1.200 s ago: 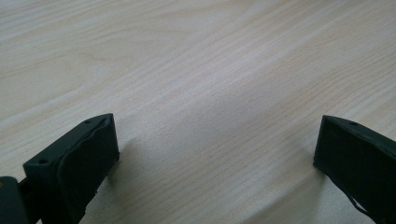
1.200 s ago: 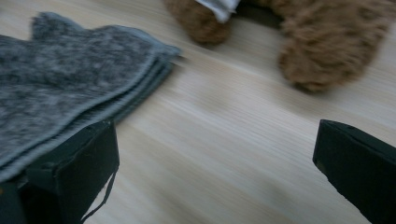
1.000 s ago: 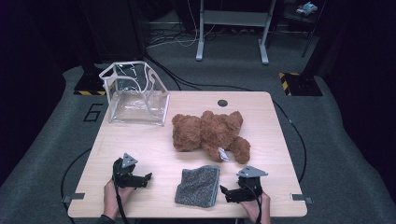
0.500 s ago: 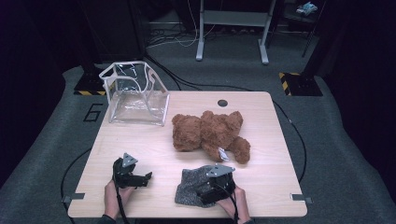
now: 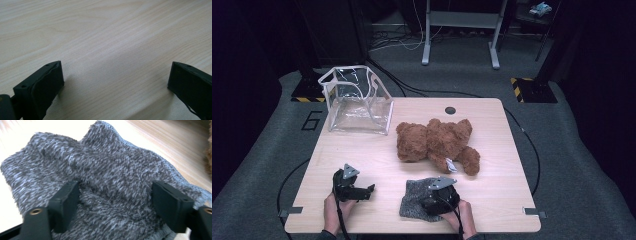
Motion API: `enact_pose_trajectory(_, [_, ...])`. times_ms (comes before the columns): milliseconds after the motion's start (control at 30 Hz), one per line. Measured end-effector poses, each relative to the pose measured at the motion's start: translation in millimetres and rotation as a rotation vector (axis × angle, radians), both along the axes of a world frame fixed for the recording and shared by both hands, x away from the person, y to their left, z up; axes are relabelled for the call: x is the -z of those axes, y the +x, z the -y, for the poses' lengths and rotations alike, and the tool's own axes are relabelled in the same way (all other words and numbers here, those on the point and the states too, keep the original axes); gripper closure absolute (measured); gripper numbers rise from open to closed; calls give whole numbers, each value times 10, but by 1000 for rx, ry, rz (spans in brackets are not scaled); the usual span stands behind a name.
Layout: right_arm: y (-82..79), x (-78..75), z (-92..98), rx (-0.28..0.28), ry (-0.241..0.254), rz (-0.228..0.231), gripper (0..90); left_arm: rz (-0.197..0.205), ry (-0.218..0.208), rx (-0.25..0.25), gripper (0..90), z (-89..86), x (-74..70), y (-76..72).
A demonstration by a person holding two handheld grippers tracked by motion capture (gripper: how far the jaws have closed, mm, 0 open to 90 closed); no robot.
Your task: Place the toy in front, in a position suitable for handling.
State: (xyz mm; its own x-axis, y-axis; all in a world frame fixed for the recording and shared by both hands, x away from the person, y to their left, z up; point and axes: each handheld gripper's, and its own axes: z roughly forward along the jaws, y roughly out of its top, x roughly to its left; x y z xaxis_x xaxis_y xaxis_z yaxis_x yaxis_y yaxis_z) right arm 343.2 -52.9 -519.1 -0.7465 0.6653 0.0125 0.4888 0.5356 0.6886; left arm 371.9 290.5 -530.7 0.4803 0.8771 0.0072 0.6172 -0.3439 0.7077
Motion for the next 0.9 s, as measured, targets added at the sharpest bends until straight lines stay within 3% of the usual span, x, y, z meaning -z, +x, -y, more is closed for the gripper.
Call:
enact_pose_trajectory(33, [-9, -1, 5, 15, 4, 1, 323, -1, -1, 1, 0, 0, 0, 0])
enact_pose_trajectory(133, [-8, -1, 21, 15, 13, 10, 377, 1, -2, 0, 0, 0, 1, 0])
enact_pose_trajectory(467, [-20, -11, 74, 16, 38, 15, 683, 3, -1, -3, 0, 3, 3, 0])
enact_pose_trajectory(667, [-46, -10, 73, 15, 40, 28, 746, 6, -1, -9, 0, 7, 6, -2])
enact_pose_trajectory(900, [-77, -31, 130, 22, 77, 24, 763, 9, 0, -8, 0, 6, 7, -1])
